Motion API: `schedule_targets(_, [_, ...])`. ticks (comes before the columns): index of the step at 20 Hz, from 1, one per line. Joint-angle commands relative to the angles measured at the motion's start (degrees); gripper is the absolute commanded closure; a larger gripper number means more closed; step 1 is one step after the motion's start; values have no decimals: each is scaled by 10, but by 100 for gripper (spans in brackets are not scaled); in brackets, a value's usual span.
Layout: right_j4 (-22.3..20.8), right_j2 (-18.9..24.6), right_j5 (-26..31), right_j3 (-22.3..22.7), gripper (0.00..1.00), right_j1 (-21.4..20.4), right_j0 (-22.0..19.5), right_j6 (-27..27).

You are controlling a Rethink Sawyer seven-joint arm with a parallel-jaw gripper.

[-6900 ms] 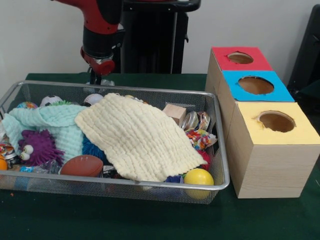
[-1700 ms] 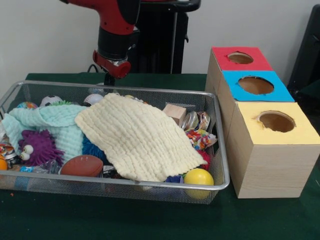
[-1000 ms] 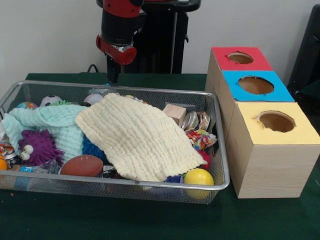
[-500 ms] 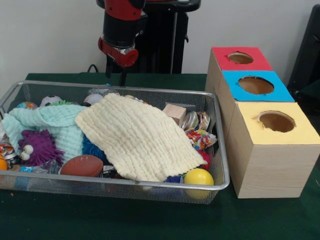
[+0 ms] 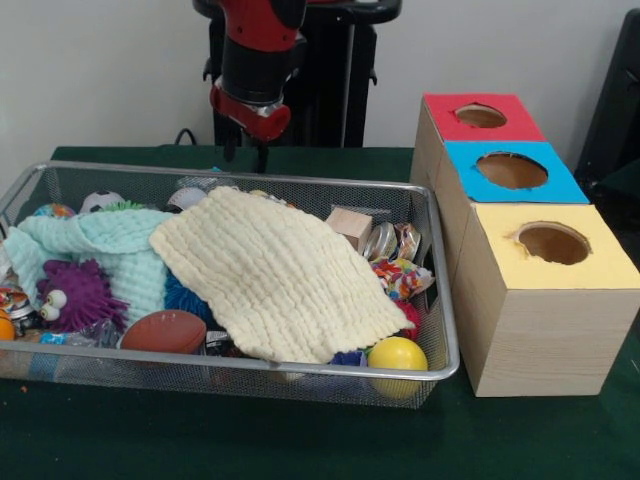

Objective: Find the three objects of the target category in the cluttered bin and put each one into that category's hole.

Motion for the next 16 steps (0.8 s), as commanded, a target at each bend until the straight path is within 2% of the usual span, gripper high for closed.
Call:
schedule_targets(1, [-87, 70, -19, -31, 0, 26, -51, -78])
schedule_targets(2, [-105, 87, -15, -32, 0, 28, -66, -94])
schedule_targets(4, [-126, 94, -13, -30, 0, 23, -72, -92])
schedule_targets(9, [-155, 102, 8, -37, 0, 5, -69, -76])
schedule_targets(16, [-186, 64, -5, -47, 0, -1, -37, -38])
